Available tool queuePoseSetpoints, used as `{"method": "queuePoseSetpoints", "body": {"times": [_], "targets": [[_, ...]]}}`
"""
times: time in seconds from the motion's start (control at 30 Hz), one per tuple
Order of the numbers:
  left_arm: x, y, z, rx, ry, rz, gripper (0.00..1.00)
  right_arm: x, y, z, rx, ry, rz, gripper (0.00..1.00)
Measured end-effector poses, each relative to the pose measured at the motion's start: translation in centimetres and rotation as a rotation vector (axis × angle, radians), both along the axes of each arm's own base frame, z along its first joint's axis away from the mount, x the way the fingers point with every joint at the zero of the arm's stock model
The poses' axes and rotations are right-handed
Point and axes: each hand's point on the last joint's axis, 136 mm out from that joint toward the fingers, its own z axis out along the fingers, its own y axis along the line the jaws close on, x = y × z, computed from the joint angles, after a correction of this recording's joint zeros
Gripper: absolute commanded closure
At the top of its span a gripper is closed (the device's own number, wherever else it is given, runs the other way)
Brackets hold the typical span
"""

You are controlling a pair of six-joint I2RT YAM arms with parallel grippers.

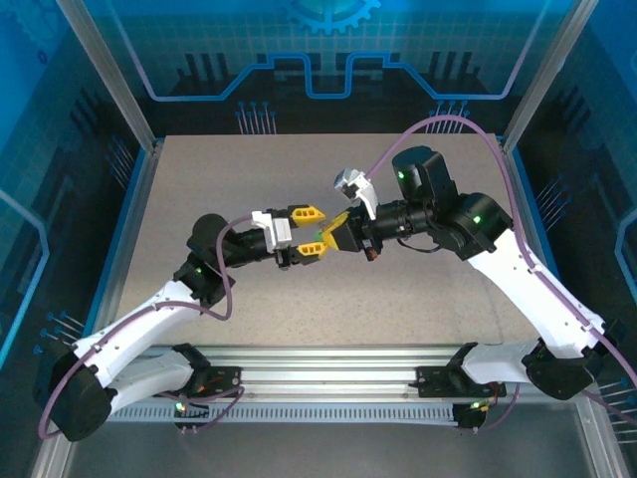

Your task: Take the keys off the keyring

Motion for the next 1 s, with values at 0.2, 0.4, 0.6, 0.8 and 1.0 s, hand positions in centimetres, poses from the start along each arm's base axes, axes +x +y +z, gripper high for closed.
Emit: {"method": "queuePoseSetpoints", "body": {"times": [0.2, 0.4, 0.6, 0.8, 1.0], "targets": [[-1.0, -0.4, 0.3, 0.018, -0.023, -0.048, 0.68, 0.4, 0.0, -0.4, 0.005, 0.034, 0.011, 1.00], [-1.1, -0.7, -0.4, 0.045, -0.010, -0.055, 0.86, 0.5, -0.2, -0.7, 0.013, 0.069, 0.019, 1.00], [-1.1, -0.6, -0.6, 0.053, 0.001, -0.053, 1.00, 0.7, -0.4, -0.9, 0.015, 0.079, 0.019, 1.00], [-1.2, -0.5, -0.7, 0.055, 0.042, -0.058, 1.00, 0.6, -0.5, -1.2, 0.031, 0.081, 0.028, 1.00], [-1.3, -0.4, -0.7, 0.040, 0.119, -0.067, 1.00, 0.7, -0.7, -1.0, 0.047, 0.040, 0.017, 1.00]]}}
